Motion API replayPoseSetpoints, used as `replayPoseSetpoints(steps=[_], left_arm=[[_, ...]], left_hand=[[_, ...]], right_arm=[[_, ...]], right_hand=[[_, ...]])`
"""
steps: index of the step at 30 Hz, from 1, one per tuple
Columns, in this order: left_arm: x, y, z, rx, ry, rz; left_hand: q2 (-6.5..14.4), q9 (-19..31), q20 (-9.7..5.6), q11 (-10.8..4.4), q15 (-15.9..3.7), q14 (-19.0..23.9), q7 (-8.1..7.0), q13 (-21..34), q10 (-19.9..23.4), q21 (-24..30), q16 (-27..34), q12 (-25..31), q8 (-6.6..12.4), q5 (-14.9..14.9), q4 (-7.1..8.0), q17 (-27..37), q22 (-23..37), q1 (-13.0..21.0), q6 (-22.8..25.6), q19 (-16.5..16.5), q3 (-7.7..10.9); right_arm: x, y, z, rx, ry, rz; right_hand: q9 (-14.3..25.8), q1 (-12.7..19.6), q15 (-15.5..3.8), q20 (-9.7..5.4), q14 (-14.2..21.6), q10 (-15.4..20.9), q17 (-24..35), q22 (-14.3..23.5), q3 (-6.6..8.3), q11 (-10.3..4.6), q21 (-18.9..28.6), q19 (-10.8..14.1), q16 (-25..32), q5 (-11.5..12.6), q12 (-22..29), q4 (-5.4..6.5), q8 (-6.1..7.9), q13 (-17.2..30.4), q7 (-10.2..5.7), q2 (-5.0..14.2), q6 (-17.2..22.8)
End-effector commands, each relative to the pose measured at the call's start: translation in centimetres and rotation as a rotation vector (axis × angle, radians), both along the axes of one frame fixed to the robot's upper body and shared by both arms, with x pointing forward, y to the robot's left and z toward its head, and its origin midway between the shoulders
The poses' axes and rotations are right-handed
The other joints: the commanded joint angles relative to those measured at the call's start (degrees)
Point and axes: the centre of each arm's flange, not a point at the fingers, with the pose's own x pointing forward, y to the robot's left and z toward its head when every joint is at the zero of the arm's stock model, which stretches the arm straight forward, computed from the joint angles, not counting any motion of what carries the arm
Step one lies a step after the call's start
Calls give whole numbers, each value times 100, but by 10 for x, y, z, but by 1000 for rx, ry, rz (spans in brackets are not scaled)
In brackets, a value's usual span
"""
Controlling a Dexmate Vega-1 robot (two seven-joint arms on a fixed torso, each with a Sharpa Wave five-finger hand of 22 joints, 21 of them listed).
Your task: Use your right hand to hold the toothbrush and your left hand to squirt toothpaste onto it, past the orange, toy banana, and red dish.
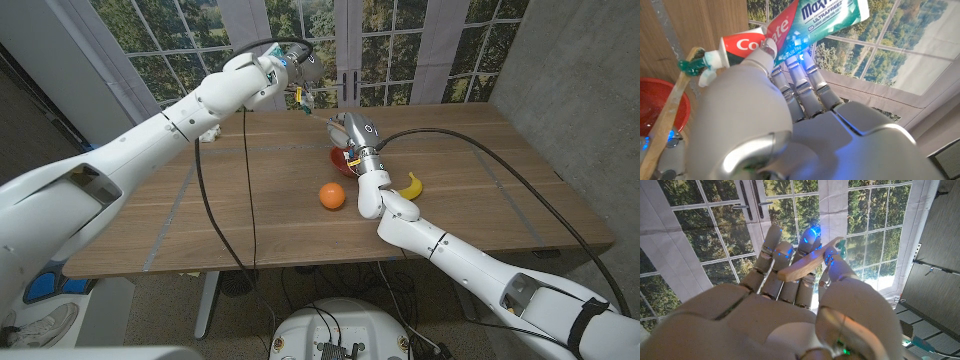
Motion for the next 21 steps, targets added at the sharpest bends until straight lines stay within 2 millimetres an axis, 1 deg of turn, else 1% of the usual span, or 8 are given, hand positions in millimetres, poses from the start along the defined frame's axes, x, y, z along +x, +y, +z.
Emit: replayPoseSetpoints(steps=[1,12,17,21], left_arm=[[1,3,-2,-25,-64,-21],[2,6,-3,-66,-14,-25],[1,8,-2,-75,-25,-32],[0,8,-2,-93,-37,-46]], left_hand=[[29,-6,-563,-202,-676,60,33,595,257,49,-20,-16,7,56,20,29,5,83,2,-47,-2],[18,-35,-565,-199,-676,61,16,622,251,131,-55,-57,2,96,22,69,-20,77,0,-74,0],[15,-48,-563,-200,-677,65,24,626,253,166,-68,-79,-3,112,24,88,-32,75,-6,-88,1],[12,-53,-565,-200,-677,67,14,638,263,195,-79,-87,-1,124,24,103,-42,73,-4,-96,0]], right_arm=[[0,-3,2,14,-7,24],[-7,-5,-1,81,-99,84],[-8,-8,-5,83,-145,145],[-8,-8,-6,79,-147,162]], right_hand=[[13,-35,-661,-603,-13,326,2,14,549,-432,22,-7,14,35,-26,517,8,-28,-83,23,116],[-11,-40,-660,-612,-21,343,-1,13,552,-402,19,-14,4,30,-26,516,-3,-52,-78,21,116],[-20,-41,-661,-611,-20,349,-1,13,553,-404,17,-21,2,29,-33,515,-3,-71,-90,21,124],[-26,-40,-661,-618,-18,351,-2,13,555,-409,17,-15,1,29,-31,513,-3,-70,-85,20,127]])
